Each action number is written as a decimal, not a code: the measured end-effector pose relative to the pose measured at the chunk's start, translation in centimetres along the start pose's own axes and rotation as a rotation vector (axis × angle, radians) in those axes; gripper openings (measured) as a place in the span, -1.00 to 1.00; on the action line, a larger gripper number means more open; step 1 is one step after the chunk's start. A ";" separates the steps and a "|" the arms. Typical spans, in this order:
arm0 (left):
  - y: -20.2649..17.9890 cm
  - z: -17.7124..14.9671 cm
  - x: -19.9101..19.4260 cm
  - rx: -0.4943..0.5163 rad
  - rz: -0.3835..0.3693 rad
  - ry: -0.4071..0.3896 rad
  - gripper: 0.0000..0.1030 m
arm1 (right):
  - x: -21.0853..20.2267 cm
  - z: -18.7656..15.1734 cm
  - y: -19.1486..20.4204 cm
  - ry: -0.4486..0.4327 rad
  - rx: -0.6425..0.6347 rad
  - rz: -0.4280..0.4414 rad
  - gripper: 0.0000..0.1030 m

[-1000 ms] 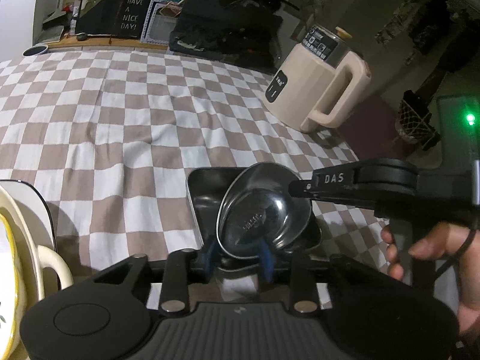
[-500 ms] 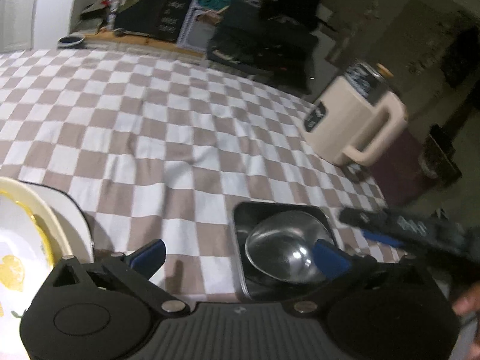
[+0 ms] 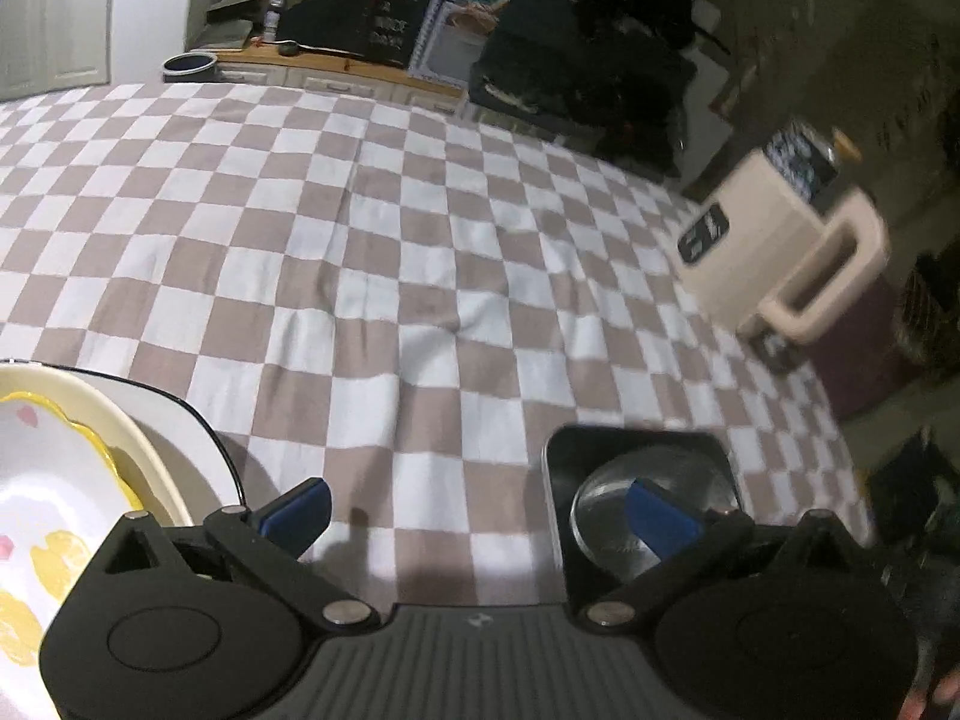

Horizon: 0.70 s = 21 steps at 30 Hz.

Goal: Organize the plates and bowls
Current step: 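Lower the steel bowl into the steel pan and open both tools, then close both tools on the rim of the steel pan holding the bowl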

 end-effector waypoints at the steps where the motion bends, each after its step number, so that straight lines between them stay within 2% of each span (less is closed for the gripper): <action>1: -0.2 -0.3 0.1 0.032 0.006 0.012 1.00 | 0.0 0.4 0.0 -0.020 0.009 -0.001 -0.01; 6: -1.3 -1.9 0.2 0.172 0.035 0.028 1.00 | 0.2 2.9 0.1 -0.110 0.050 0.015 -0.04; 9: -1.5 -2.7 0.6 0.253 0.068 0.039 1.00 | 1.5 3.5 0.7 -0.101 0.037 0.027 -0.04; 12: -1.6 -3.2 0.9 0.331 0.118 0.032 1.00 | 2.9 3.8 1.2 -0.069 0.007 -0.004 -0.04; 18: -1.6 -2.8 1.7 0.365 0.159 0.020 1.00 | 4.3 3.7 1.1 -0.034 -0.010 -0.017 -0.05; 21: -1.5 -2.4 2.4 0.356 0.182 0.019 1.00 | 3.7 2.7 1.2 0.006 -0.040 -0.016 -0.23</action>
Point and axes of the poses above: each gripper's, at about its wrist camera, not at the fingertips, and x roughly the way its jaws point, y to its left, z to its top, the point moved 10 cm from there along x, roughly the way its jaws point, and after that the axes turned 5 degrees about z, right-handed, at the moved point
